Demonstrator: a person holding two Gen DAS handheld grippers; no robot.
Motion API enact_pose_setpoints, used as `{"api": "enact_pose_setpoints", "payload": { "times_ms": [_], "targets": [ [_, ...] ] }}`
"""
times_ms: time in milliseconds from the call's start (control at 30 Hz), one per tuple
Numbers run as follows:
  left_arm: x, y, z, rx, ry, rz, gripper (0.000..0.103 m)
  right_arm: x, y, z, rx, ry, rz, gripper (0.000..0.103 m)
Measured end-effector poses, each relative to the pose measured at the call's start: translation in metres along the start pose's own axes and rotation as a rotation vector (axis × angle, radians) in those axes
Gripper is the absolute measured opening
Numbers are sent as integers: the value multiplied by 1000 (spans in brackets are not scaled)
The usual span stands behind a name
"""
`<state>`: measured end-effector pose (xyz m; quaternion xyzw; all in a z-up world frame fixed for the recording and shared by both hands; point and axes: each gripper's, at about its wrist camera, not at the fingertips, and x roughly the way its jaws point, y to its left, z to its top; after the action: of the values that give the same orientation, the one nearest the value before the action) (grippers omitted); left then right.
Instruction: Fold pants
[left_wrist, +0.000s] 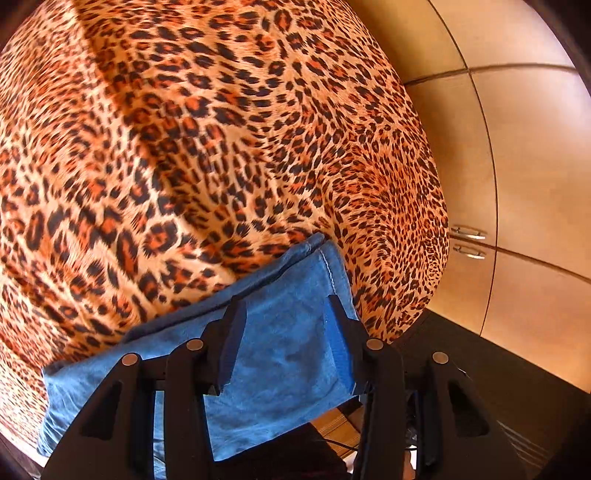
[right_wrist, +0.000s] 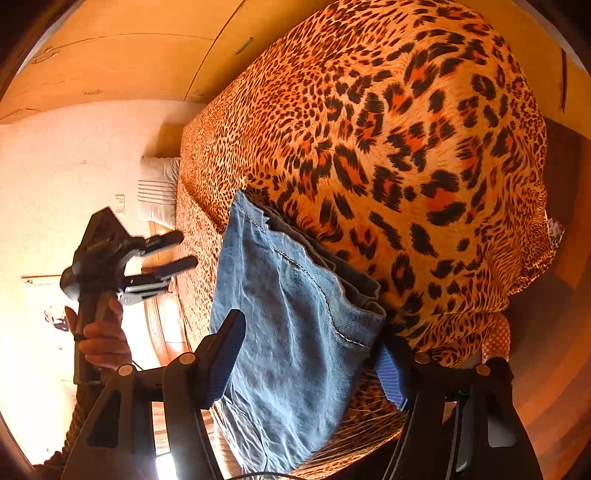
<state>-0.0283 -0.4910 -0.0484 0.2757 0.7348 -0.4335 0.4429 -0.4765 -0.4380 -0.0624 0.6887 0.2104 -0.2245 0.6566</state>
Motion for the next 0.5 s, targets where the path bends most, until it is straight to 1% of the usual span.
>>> {"api": "enact_pose_setpoints", "payload": {
  "times_ms": [67,167,333,433,500],
  "targets": [
    [10,-11,11,77,50,43,42,7,7,3,-14,23,45,68],
    [24,-29,21,233,120,124,42,23,6,7,-19,38,45,68],
    [44,-51,25,489,182,309,42,37,-6,13,23,47,141,69],
    [59,-60,24,612,223,391,42,44,-13,16,59,52,203,69],
    [69,-63,23,668,252,420,42,48,-16,17,73,48,230,69]
  ]
}}
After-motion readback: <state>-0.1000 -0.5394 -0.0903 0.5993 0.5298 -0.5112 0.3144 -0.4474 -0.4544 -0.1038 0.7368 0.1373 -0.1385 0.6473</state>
